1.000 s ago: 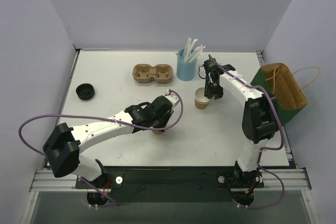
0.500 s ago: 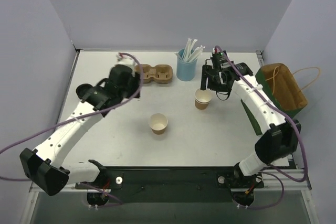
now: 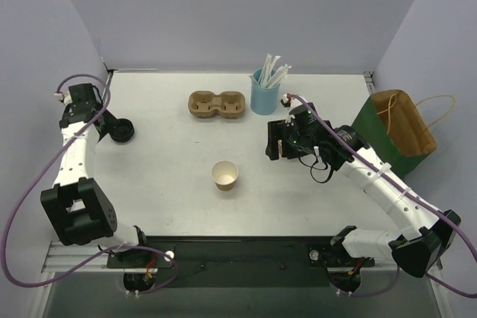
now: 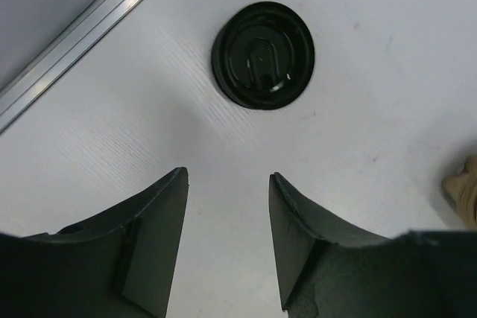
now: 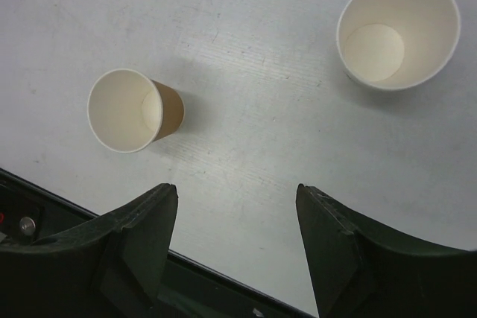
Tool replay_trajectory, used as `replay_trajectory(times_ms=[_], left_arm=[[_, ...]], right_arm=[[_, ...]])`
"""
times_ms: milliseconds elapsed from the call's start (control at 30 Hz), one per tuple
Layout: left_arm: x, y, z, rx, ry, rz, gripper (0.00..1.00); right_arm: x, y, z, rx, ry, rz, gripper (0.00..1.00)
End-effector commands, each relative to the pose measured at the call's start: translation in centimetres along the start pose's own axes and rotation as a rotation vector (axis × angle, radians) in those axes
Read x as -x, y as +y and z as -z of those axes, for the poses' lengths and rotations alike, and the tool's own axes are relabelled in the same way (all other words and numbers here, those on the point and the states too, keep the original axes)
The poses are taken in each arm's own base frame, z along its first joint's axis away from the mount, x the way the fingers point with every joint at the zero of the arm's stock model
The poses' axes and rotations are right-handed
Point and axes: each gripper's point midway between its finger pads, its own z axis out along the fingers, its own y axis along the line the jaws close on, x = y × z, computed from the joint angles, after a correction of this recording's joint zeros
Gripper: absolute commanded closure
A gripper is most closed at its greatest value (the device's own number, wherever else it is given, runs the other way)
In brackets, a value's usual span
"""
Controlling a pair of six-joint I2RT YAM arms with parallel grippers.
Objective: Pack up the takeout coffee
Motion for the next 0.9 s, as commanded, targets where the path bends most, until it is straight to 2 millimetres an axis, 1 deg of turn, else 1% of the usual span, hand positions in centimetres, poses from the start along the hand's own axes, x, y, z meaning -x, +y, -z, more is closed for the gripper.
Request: replay_trajectory(times_ms=[0, 67, 133, 167, 200, 233, 300, 333, 367, 400, 433, 500, 667, 733, 767, 867], left_arm=[[1.7, 0.7, -3.4, -0.043, 0.017, 0.301, 0.43], [1.9, 1.6, -4.9, 0.028, 0.014, 0.315, 0.44], [2.0, 2.1, -5.9, 0.059, 0.016, 0.343, 0.44], [2.0, 2.1, -6.8, 0.062, 0.039, 0.358, 0.44], [1.9, 2.3, -7.3, 0.067, 0.053, 0.377, 0.44], [1.6, 2.5, -8.3, 0.074, 0.076, 0.402, 0.45], [1.9, 2.0, -9.1, 0.050, 0.088, 0.415, 0.47], [1.9, 2.1, -9.8, 0.058, 0.094, 0.415, 0.49], [2.0, 2.0, -10.0, 0.057, 0.098, 0.407, 0.50], [2.5, 1.8, -10.1, 0.054, 0.091, 0.405, 0.50], [2.1, 2.0, -10.6, 0.071, 0.107, 0.394, 0.50], [2.4, 2.3, -11.0, 0.087, 0.105, 0.383, 0.50], [3.0, 1.3, -12.1, 0.059, 0.120, 0.352, 0.50], [2.5, 1.1, -12.6, 0.072, 0.131, 0.323, 0.52], [2.7, 1.4, -12.6, 0.096, 0.123, 0.318, 0.53], [2.0, 1.7, -13.1, 0.118, 0.149, 0.306, 0.55]], right_arm=[[0.0, 2.4, 0.0, 0.073, -0.057, 0.005, 0.35], [-0.5, 2.8, -0.3, 0.076, -0.062, 0.018, 0.35], [-0.2, 3.0, -0.7, 0.085, -0.082, 0.008, 0.35], [-0.4, 3.2, -1.0, 0.092, -0.077, 0.011, 0.35], [-0.2, 3.5, -1.2, 0.102, -0.083, 0.012, 0.35], [-0.2, 3.8, -1.4, 0.110, -0.078, 0.017, 0.35], [0.0, 4.3, -1.7, 0.118, -0.077, 0.032, 0.35], [0.1, 4.5, -1.8, 0.118, -0.076, 0.039, 0.35], [0.2, 4.6, -1.9, 0.117, -0.079, 0.049, 0.35], [0.4, 4.7, -2.1, 0.115, -0.080, 0.049, 0.35], [0.5, 4.9, -2.1, 0.116, -0.081, 0.054, 0.36], [0.8, 5.0, -2.4, 0.111, -0.082, 0.060, 0.36], [0.8, 5.7, -3.1, 0.111, -0.077, 0.077, 0.36], [0.8, 5.9, -3.5, 0.112, -0.069, 0.083, 0.36], [0.7, 5.9, -3.7, 0.107, -0.063, 0.087, 0.36], [0.6, 6.0, -3.9, 0.109, -0.058, 0.091, 0.36]])
